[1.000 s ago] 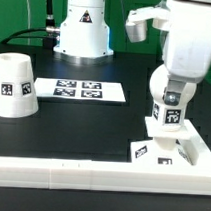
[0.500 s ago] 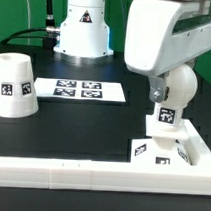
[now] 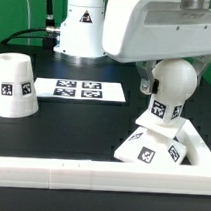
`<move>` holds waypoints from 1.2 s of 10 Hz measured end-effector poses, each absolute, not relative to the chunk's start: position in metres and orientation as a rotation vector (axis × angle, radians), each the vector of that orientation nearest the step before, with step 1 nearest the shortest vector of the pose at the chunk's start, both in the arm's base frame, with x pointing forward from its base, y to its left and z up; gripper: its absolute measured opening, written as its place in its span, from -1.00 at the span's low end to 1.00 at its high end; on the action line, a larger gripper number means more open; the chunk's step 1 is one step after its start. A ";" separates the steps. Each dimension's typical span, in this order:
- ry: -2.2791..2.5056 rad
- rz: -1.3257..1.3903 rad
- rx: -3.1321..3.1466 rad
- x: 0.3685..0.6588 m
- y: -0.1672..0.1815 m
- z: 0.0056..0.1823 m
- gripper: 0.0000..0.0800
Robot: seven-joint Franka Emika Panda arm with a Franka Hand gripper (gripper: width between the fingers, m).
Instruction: Assemble lamp
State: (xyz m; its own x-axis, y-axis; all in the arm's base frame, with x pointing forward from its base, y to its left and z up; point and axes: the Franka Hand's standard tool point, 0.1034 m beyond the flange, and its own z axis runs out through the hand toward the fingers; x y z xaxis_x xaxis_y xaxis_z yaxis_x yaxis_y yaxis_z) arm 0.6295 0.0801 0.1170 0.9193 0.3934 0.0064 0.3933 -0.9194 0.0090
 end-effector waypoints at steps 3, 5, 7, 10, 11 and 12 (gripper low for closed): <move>0.401 0.015 3.107 0.630 0.078 0.117 0.45; 0.404 0.010 3.107 0.629 0.078 0.117 0.68; 0.417 0.009 3.106 0.623 0.075 0.124 0.74; 0.538 -0.013 3.098 0.590 0.051 0.154 0.75; 0.596 -0.012 3.085 0.579 0.035 0.162 0.75; 0.605 -0.013 3.080 0.566 0.017 0.164 0.75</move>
Offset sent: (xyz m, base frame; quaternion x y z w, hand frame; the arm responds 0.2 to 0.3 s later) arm 0.0000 0.0000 0.0000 0.0000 0.0000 0.0000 1.0000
